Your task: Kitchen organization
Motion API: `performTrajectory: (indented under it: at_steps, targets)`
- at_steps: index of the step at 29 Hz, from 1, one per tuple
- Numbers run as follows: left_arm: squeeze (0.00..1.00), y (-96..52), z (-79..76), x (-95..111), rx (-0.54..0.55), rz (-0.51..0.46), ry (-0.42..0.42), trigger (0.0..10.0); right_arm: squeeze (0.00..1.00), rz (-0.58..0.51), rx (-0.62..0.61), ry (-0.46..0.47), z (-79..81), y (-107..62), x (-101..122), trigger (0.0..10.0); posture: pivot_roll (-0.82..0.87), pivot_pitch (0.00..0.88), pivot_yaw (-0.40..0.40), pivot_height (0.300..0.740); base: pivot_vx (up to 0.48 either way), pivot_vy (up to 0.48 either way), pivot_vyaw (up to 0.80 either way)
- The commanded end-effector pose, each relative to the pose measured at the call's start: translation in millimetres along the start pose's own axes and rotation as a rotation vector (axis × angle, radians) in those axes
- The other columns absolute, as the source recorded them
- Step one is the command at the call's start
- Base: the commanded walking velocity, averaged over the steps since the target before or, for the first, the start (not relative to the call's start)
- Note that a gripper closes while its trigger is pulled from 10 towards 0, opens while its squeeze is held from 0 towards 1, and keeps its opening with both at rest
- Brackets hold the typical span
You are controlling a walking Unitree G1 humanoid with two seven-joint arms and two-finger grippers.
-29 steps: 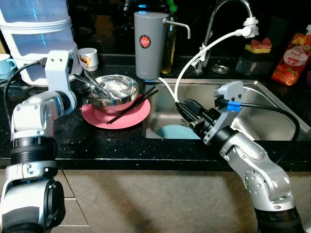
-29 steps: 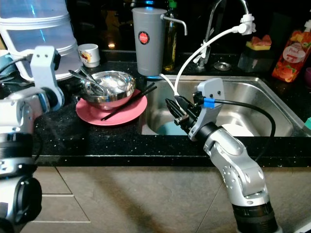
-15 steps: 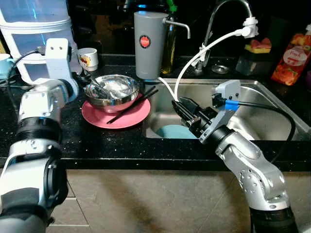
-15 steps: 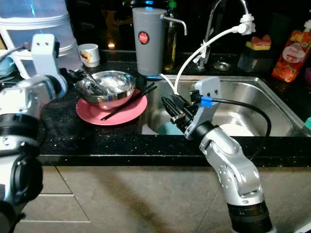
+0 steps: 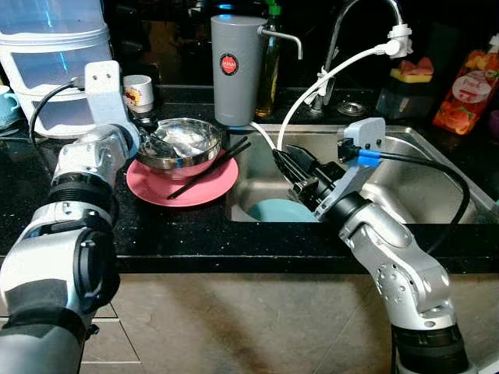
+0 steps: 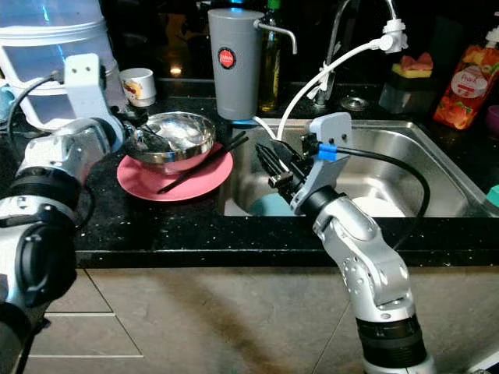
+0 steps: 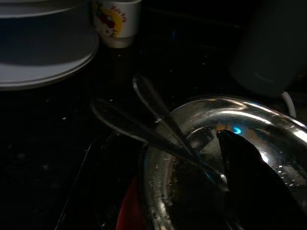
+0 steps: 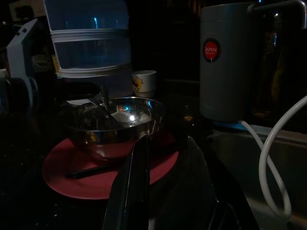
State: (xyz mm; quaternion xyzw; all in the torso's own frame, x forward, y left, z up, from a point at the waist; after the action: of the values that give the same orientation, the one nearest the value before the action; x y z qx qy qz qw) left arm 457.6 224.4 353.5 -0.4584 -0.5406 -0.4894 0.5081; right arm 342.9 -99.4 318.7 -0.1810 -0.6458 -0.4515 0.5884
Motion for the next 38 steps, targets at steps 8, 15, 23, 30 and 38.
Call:
performTrajectory:
  at_steps: [8, 15, 23, 30, 38]
  targets:
    - [0.00, -2.0, 4.3, 6, 0.010, 0.006, 0.221, 10.0, 0.00, -0.021, -0.017, 0.007, -2.5, -4.2, 2, 10.0, 0.09, 0.179, -0.013, 0.740, 0.000, 0.000, 0.00]
    - [0.00, -15.4, 5.3, 14, 0.015, -0.099, 0.362, 10.0, 0.00, -0.017, -0.012, 0.010, -2.7, -3.0, 0, 10.0, 0.11, 0.168, -0.021, 0.740, 0.000, 0.000, 0.00]
    - [0.00, -65.5, -37.5, 18, -0.317, -0.284, 0.598, 10.0, 0.00, -0.010, -0.002, 0.017, -2.0, -1.2, -3, 10.0, 0.13, 0.160, -0.038, 0.740, 0.000, 0.000, 0.00]
    - [0.00, -105.4, -57.4, -9, -0.583, -0.339, 1.004, 10.0, 0.00, -0.009, 0.006, 0.020, -1.3, 0.1, -4, 10.0, 0.14, 0.155, -0.045, 0.740, 0.000, 0.000, 0.00]
    - [0.00, -122.4, -29.3, -52, -0.673, -0.219, 1.330, 10.0, 0.00, -0.005, 0.013, 0.027, -0.9, 1.2, -6, 10.0, 0.14, 0.159, -0.048, 0.740, 0.000, 0.000, 0.00]
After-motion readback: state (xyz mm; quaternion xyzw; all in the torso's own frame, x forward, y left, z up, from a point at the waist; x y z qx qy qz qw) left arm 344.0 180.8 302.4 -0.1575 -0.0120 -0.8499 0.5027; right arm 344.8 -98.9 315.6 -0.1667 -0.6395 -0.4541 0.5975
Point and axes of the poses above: a point about 5 cm out from each wrist's last joint towards the gripper, its own y axis pointing out of the wrist towards the gripper, its own x axis along the axis of the wrist's last joint, z = x × y, the point moved 4 cm from there along y, pointing out of the wrist towards the gripper, and after that the axes turned 9 degrees about y, right-handed, at the moved point
